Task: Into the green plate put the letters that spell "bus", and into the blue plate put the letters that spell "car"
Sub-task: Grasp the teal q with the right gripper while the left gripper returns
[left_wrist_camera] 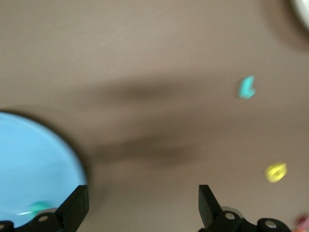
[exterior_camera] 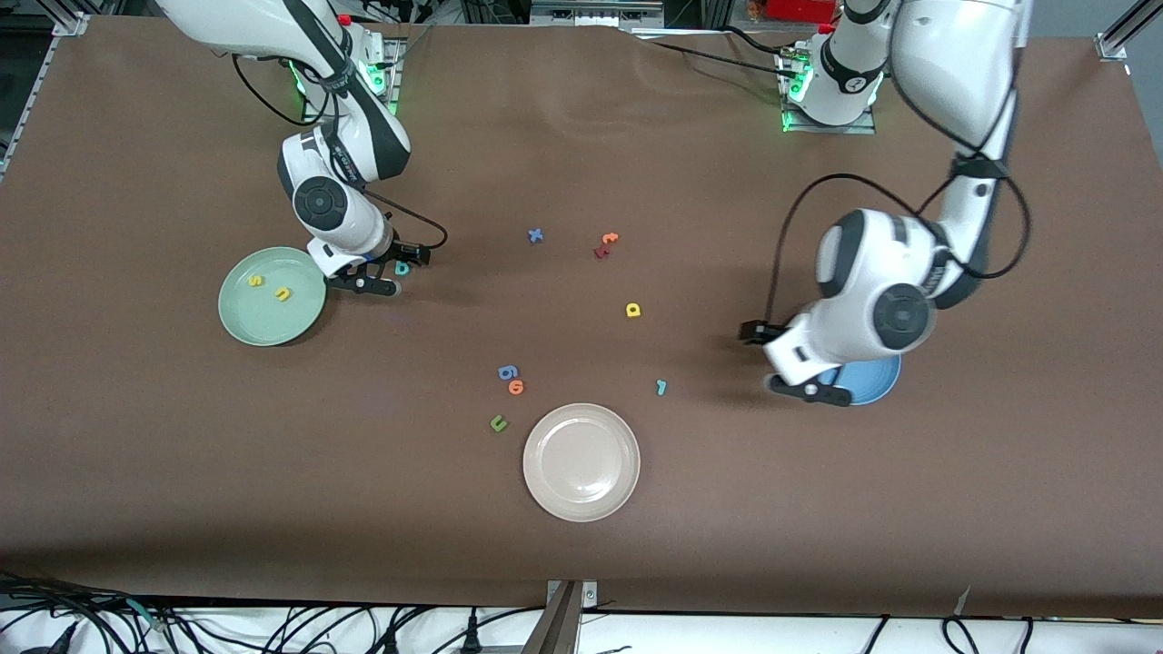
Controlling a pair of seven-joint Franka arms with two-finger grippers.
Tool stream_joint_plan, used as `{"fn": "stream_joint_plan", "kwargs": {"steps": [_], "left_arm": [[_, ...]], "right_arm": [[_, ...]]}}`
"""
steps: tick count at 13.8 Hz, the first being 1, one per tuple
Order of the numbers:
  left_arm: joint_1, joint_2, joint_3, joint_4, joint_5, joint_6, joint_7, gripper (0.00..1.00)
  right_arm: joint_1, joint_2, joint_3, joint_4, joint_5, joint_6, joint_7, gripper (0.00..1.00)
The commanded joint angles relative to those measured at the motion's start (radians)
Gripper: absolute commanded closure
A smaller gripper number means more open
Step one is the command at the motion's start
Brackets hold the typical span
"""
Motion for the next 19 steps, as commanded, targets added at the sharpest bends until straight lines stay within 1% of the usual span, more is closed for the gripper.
{"fn": "stream_joint_plan", "kwargs": {"steps": [1, 2, 5, 7, 11, 14, 17, 19], "left_arm": [[-0.038, 0.155, 0.014, 0.188, -0.028, 0.005, -0.073, 0.00], [-0.055, 0.184, 0.014, 0.207, -0.028, 0.040, -0.074, 0.00], [-0.063, 0.233, 0.014, 0.216, -0.026, 0.130, -0.067, 0.00], [-0.070, 0.261, 0.014, 0.240, -0.025, 0.147, -0.071, 0.00], [-0.092, 0.289, 0.014, 0.290, -0.026, 0.151, -0.077, 0.00], [-0.105, 0.339, 0.014, 0.355, -0.026, 0.152, -0.106, 0.00], [-0.127, 0.356, 0.014, 0.366, -0.025, 0.155, -0.108, 0.02], [-0.128, 0.362, 0.014, 0.362, -0.026, 0.193, -0.110, 0.03]], "right_arm": [[-0.009, -0.013, 0.005, -0.047, -0.006, 0.096, -0.044, 0.15], [-0.009, -0.013, 0.005, -0.052, -0.008, 0.111, -0.046, 0.16], [-0.009, -0.011, 0.004, -0.052, -0.008, 0.125, -0.052, 0.16], [-0.009, -0.011, 0.001, -0.056, -0.008, 0.125, -0.052, 0.30], [-0.011, -0.007, -0.013, -0.055, -0.008, 0.173, -0.050, 0.30], [-0.011, 0.002, -0.015, -0.056, -0.008, 0.196, -0.044, 0.30], [-0.011, 0.010, -0.013, -0.058, -0.008, 0.196, -0.038, 0.31], [-0.011, 0.010, -0.013, -0.064, -0.008, 0.196, -0.036, 0.31]]}}
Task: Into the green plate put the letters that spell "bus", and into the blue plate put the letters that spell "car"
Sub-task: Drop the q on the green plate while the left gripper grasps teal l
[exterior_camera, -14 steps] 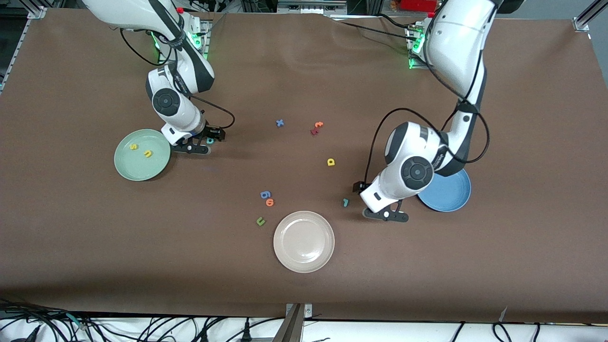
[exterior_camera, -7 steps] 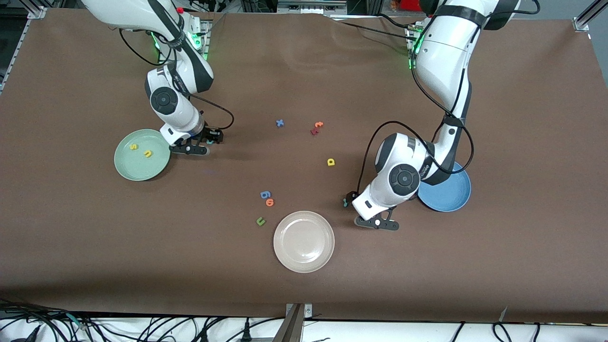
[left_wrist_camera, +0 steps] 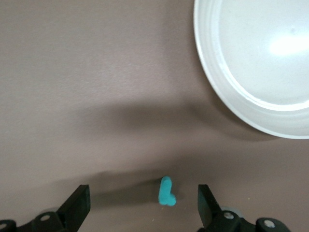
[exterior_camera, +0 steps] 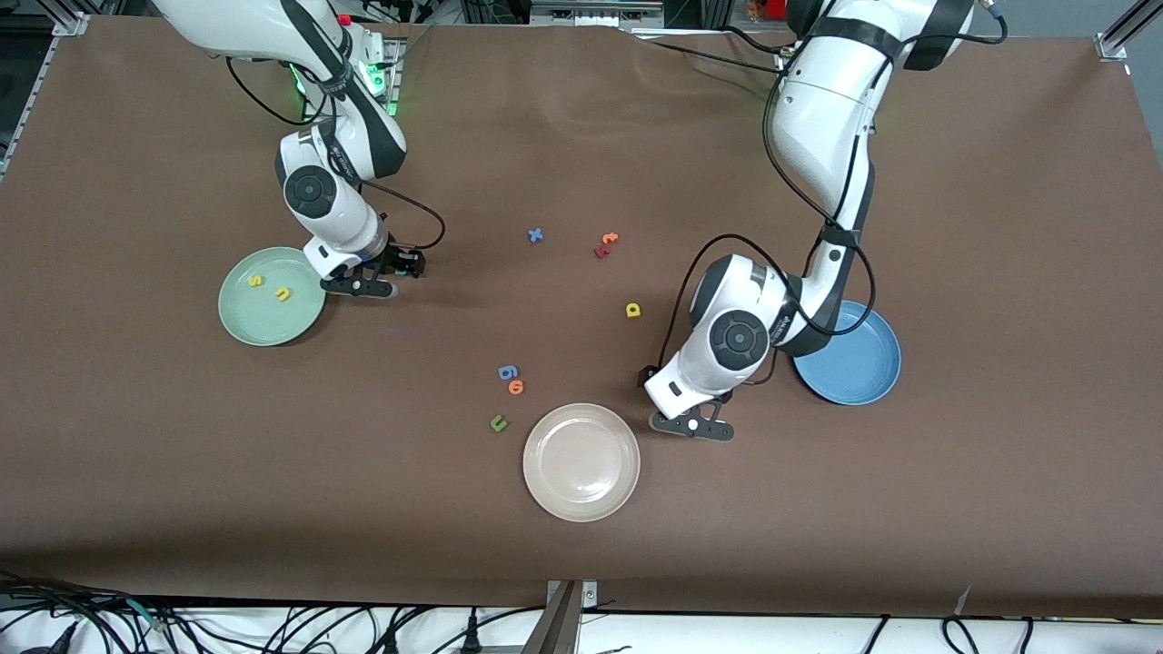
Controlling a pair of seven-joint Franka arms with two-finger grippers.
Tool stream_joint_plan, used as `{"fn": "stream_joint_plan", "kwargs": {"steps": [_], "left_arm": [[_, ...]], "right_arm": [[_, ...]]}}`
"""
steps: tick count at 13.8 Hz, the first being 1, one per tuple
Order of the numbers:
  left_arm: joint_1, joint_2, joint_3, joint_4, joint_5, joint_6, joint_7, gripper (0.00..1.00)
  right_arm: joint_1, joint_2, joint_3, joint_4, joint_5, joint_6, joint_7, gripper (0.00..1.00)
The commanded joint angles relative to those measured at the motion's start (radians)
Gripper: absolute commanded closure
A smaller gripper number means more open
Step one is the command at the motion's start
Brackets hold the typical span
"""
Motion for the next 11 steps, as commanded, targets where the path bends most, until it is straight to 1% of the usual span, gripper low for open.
{"fn": "stream_joint_plan", "kwargs": {"steps": [1, 2, 3, 4, 6, 7, 8, 10, 11], "left_arm": [[-0.017, 0.036, 0.015, 0.041, -0.026, 0.016, -0.017, 0.04], [-0.025, 0.036, 0.015, 0.038, -0.026, 0.016, -0.028, 0.07], [-0.029, 0.036, 0.015, 0.033, -0.024, 0.016, -0.030, 0.10], [-0.032, 0.035, 0.015, 0.033, -0.023, 0.016, -0.031, 0.18], [-0.040, 0.035, 0.015, 0.031, -0.021, 0.016, -0.031, 0.27], [-0.049, 0.033, 0.015, 0.028, -0.021, 0.015, -0.031, 0.32], [-0.055, 0.033, 0.015, 0.027, -0.023, 0.015, -0.033, 0.33], [-0.057, 0.036, 0.015, 0.025, -0.015, 0.015, -0.049, 0.37], [-0.057, 0.036, 0.015, 0.024, -0.015, 0.015, -0.049, 0.39]], "right_arm": [[-0.007, 0.000, 0.003, -0.019, -0.008, 0.023, -0.003, 0.34], [-0.007, 0.002, 0.003, -0.020, -0.008, 0.023, -0.001, 0.42], [-0.007, 0.005, 0.003, -0.019, -0.006, 0.021, -0.001, 0.46], [-0.007, 0.005, 0.003, -0.019, -0.006, 0.021, -0.001, 0.53], [-0.007, 0.005, 0.003, -0.019, -0.006, 0.021, -0.001, 0.74], [-0.007, 0.005, 0.003, -0.019, -0.006, 0.021, -0.001, 0.83], [-0.007, 0.005, 0.003, -0.019, -0.006, 0.020, -0.001, 0.87], [-0.007, -0.001, 0.001, -0.017, -0.006, 0.012, 0.005, 0.98], [-0.007, -0.009, 0.001, -0.014, -0.006, 0.003, 0.022, 0.99]]}}
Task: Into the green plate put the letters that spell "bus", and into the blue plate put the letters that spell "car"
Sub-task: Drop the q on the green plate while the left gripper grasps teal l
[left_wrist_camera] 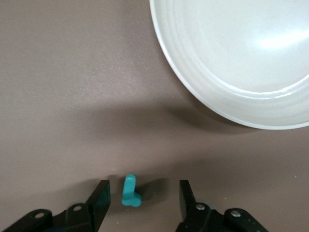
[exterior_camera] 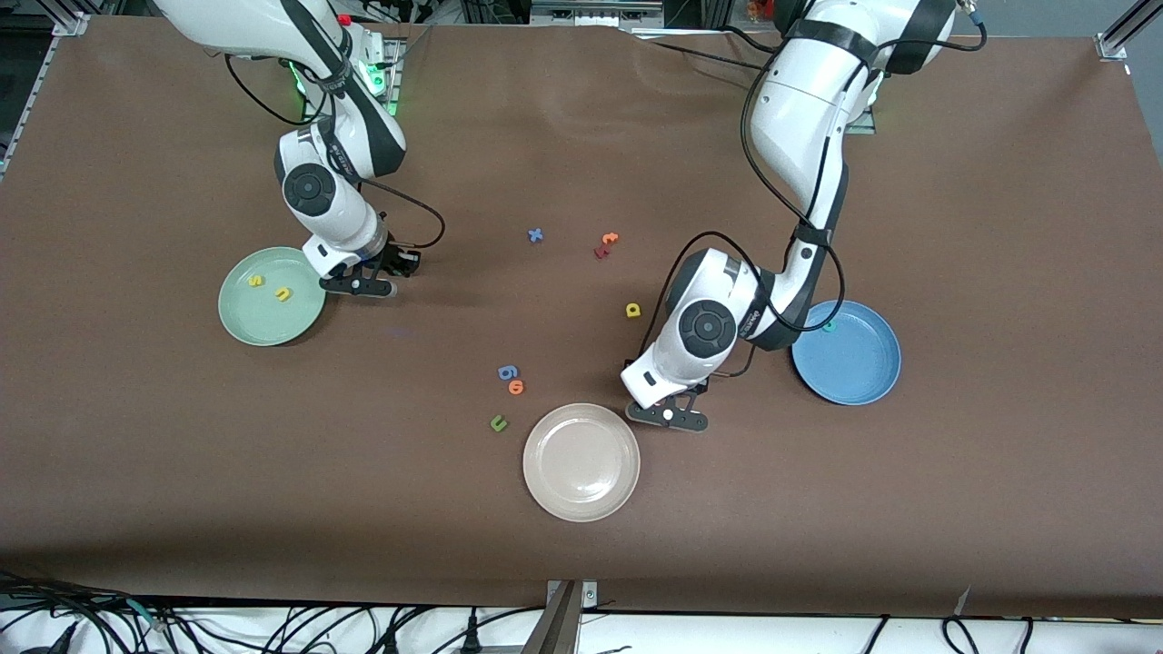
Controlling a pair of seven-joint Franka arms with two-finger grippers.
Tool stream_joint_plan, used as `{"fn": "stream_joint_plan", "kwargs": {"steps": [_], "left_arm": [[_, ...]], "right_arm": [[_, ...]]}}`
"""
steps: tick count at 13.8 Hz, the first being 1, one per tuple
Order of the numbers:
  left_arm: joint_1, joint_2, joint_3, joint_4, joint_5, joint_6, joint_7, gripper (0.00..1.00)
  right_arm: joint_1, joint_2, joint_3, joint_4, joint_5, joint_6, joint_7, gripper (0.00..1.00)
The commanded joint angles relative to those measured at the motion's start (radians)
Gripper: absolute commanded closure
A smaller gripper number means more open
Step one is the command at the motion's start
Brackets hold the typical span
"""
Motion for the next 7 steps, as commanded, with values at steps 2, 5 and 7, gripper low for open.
{"fn": "stream_joint_plan", "kwargs": {"steps": [2, 5, 7], "left_arm": [[-0.009, 0.018, 0.015, 0.022, -0.014, -0.004, -0.009, 0.40], [-0.009, 0.017, 0.015, 0.013, -0.012, -0.004, -0.007, 0.40], [-0.009, 0.017, 0.015, 0.007, -0.012, -0.004, -0.007, 0.44]], "right_arm": [[-0.007, -0.044, -0.003, 0.002, -0.007, -0.057, 0.017, 0.99], [-0.007, -0.130, -0.061, 0.063, -0.008, -0.252, 0.001, 1.00], [-0.007, -0.167, -0.125, 0.092, -0.008, -0.344, -0.040, 1.00]]}}
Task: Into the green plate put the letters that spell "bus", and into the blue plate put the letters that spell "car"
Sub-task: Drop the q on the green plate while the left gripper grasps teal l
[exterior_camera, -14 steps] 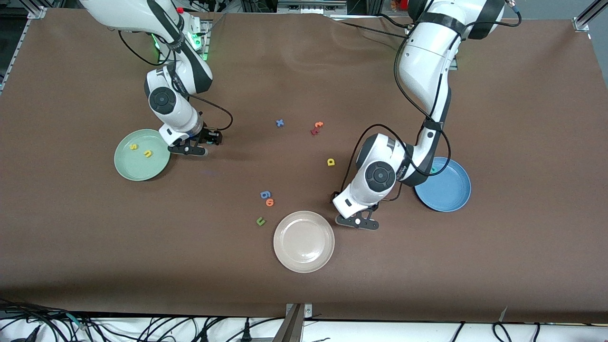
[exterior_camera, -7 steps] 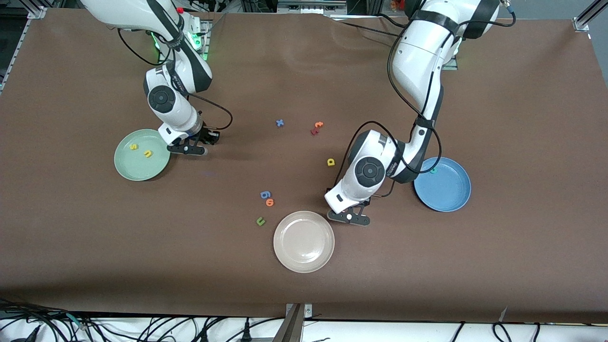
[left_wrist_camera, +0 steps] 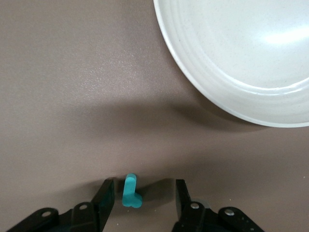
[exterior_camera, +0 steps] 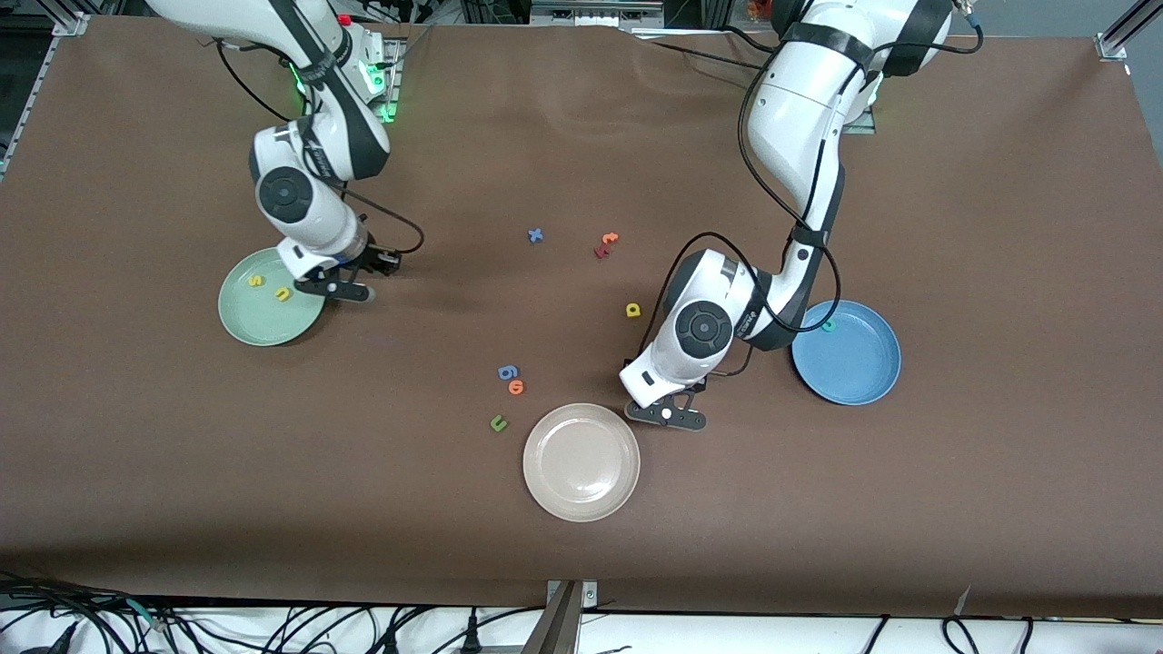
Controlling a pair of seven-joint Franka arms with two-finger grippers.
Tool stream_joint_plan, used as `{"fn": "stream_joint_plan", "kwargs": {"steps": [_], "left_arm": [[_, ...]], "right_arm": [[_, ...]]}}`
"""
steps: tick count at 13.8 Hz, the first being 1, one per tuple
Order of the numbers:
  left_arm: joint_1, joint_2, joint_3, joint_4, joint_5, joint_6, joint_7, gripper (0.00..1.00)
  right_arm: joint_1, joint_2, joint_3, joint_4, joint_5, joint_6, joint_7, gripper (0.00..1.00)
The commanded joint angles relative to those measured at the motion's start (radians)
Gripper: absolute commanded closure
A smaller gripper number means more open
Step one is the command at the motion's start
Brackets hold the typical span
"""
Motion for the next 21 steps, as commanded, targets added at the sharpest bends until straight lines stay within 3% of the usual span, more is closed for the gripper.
{"fn": "stream_joint_plan", "kwargs": {"steps": [1, 5, 9, 10, 11, 12, 13, 14, 15, 18, 21], "left_arm": [[-0.009, 0.008, 0.012, 0.006, -0.012, -0.003, -0.007, 0.47], [-0.009, 0.008, 0.012, 0.000, -0.012, -0.011, -0.008, 0.60], [-0.009, 0.008, 0.014, -0.008, -0.012, -0.016, -0.010, 0.71], [-0.009, 0.008, 0.014, -0.008, -0.012, -0.016, -0.010, 0.73], [-0.009, 0.008, 0.014, -0.009, -0.012, -0.017, -0.010, 0.76], [-0.009, 0.008, 0.012, -0.015, -0.012, -0.017, -0.010, 0.78], [-0.007, 0.007, 0.012, -0.017, -0.012, -0.017, -0.010, 0.80], [-0.007, 0.007, 0.012, -0.017, -0.012, -0.017, -0.010, 0.82], [-0.007, 0.007, 0.014, -0.018, -0.012, -0.019, -0.010, 0.83], [0.005, -0.004, 0.016, -0.006, -0.015, -0.046, -0.017, 0.89], [0.046, -0.048, 0.025, 0.002, -0.009, -0.176, 0.001, 0.94]], "right_arm": [[-0.005, -0.070, -0.093, 0.014, -0.008, -0.113, -0.088, 1.00], [-0.008, -0.025, -0.251, 0.011, -0.008, -0.120, -0.272, 1.00], [-0.014, 0.032, -0.259, 0.009, -0.008, -0.110, -0.282, 1.00], [-0.017, 0.046, -0.261, 0.012, -0.008, -0.109, -0.280, 0.96], [-0.023, 0.057, -0.261, 0.012, -0.014, -0.104, -0.282, 0.88], [-0.025, 0.061, -0.261, 0.012, -0.017, -0.094, -0.282, 0.73], [-0.026, 0.060, -0.261, 0.014, -0.017, -0.093, -0.282, 0.50], [-0.026, 0.058, -0.261, 0.024, -0.017, -0.093, -0.279, 0.11], [-0.026, 0.052, -0.261, 0.040, -0.017, -0.098, -0.279, 0.00], [-0.026, 0.014, -0.259, 0.141, -0.017, -0.222, -0.274, 0.00], [-0.022, 0.018, -0.258, 0.403, -0.016, -0.565, -0.263, 0.00]]}}
